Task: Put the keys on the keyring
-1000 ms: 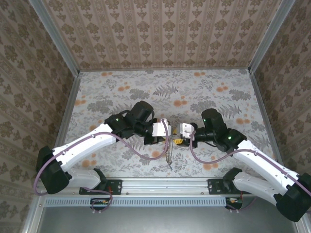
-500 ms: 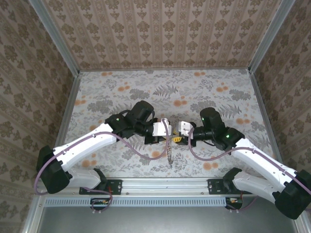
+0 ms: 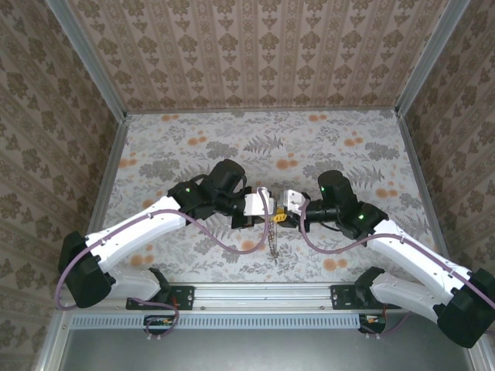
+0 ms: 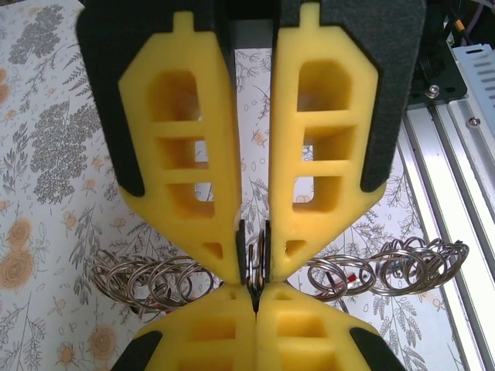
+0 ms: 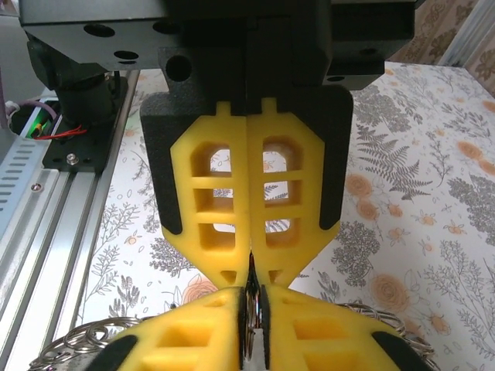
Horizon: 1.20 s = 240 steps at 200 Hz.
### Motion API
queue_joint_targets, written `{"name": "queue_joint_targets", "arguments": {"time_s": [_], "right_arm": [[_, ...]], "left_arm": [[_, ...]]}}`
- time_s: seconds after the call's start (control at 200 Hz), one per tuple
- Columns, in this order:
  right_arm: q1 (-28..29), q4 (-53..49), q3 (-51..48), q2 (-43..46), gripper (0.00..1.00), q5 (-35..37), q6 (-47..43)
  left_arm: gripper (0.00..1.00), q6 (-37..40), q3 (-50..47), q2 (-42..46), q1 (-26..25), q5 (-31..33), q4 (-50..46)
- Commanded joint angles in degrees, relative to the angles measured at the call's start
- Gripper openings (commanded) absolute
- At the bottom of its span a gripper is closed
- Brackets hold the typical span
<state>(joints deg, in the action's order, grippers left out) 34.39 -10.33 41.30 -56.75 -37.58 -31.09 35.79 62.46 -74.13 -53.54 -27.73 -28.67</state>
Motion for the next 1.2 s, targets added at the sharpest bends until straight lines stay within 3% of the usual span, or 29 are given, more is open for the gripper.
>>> {"name": "queue_joint_targets", "arguments": {"time_s": [0.0,0.1,0.215,0.345,0.445,0.58,0.645,0.79,0.965,1.195], "right_arm": [[0.17,-0.70,-0.78,-0.50,0.10,-1.61,0.99],[0.14,-0.96,-0.68,-0.64,0.06,-1.45,1.13],[0.11,-1.52,-0.86,-0.38,0.23,0.57,1.22],[-0.46,-2.27,-0.76,-0.20,0.16,0.62,1.30],[-0.55,-2.16,-0.69,-0.45,0.00,-0.14,1.53],[-0.55,-1.02,-0.89,-0.58,0.00,-1.09,2.13],[-0.55,2.31,-1.64,0.07,0.00,-1.52,3.81],[-1.27,18.05,-6.29,2.78,0.00,-2.78,13.17],[-2.14,34.29,-10.67,3.44,0.00,-2.86,22.99],[-2.14,41.79,-13.14,4.78,0.00,-3.25,25.79]], "left_arm": [[0.00,0.40,0.73,2.05,0.19,-2.24,2.20],[0.00,0.50,0.64,2.14,0.21,-2.07,2.21],[0.00,0.48,0.22,2.57,0.24,-1.76,2.30],[0.00,0.34,-0.12,2.85,0.24,-1.80,2.32],[0.00,0.31,-0.06,2.98,0.20,-1.87,2.39],[0.00,-0.01,-0.12,2.93,0.27,-1.92,2.78],[0.00,-0.88,-0.50,2.98,0.32,-1.80,3.45],[0.16,-3.88,-2.67,3.86,1.25,-2.68,6.34],[0.16,-5.33,-2.69,3.53,2.19,-3.12,6.46],[0.17,-6.42,-3.43,3.34,2.91,-3.96,8.56]]}}
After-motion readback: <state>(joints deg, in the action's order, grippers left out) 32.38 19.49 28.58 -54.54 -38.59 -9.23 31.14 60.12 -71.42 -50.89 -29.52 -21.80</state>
